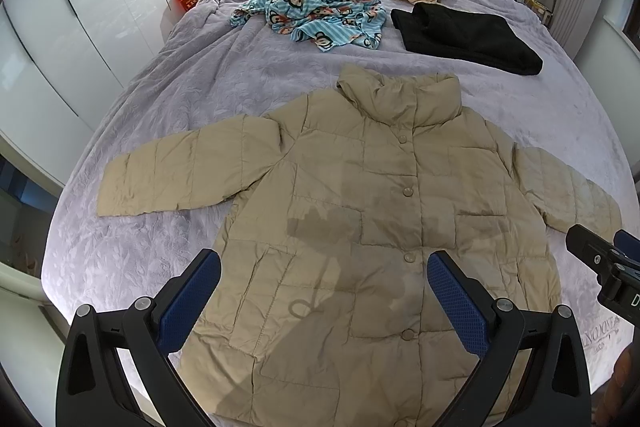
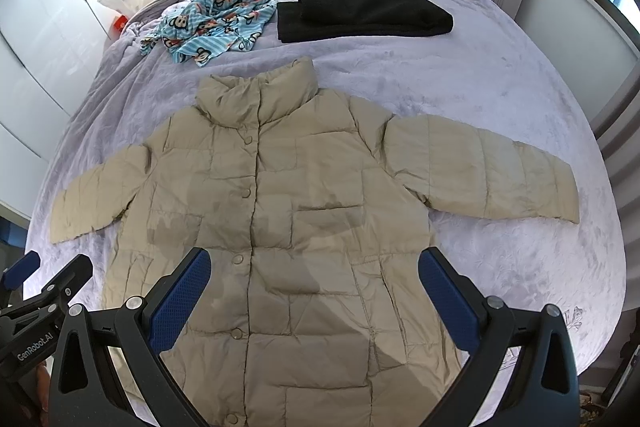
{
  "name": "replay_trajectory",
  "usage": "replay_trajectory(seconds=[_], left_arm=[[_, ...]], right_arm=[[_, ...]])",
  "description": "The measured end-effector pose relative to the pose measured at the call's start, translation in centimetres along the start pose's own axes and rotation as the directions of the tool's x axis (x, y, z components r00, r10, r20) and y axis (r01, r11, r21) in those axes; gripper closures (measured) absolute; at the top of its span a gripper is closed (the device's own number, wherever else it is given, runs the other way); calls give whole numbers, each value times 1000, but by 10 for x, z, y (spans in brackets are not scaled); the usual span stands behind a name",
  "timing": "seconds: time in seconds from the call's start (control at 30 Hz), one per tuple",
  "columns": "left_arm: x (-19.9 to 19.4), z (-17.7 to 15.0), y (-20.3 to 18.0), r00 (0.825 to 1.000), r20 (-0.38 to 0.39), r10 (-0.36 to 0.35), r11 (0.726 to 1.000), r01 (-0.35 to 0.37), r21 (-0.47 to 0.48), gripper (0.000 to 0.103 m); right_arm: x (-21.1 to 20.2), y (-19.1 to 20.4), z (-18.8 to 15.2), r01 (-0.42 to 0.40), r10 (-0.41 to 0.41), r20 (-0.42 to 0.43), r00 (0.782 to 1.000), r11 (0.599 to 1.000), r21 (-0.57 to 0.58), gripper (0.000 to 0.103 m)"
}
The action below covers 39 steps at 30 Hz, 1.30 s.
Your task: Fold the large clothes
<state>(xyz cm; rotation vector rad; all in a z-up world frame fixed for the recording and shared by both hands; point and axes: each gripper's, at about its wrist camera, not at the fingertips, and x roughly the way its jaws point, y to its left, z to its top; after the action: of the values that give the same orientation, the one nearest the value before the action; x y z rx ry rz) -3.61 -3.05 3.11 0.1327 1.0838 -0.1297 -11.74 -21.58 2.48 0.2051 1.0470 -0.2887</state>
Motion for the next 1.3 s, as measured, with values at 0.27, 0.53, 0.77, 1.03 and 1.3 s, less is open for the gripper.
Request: replay_trajectory(seconds=[0.27,0.53,0.77,1.03,1.3], left_arm=[[0,0,0,1000,-2,0,1000,0,1,0],[-1,1,-1,1000,-2,0,1000,0,0,0],[0,-1,-1,1000,-3,1,1000,-1,0,0],[4,-5,1,1000,-15,-15,1000,15,-4,0],[21,-10,18,994,-95,-55,998,51,-41,0]], right_arm=[[0,-1,1,0,0,-1,1000,1000,1,0],[0,-2,1,-1,1,-3,1000,1000,-1,0],[0,-1,1,0,0,-4,1000,1000,0,0],[4,4,-2,6,-6,-17,1000,1000,-8,0],[7,9,-5,-13,12,-51,999,1000,-8,0]])
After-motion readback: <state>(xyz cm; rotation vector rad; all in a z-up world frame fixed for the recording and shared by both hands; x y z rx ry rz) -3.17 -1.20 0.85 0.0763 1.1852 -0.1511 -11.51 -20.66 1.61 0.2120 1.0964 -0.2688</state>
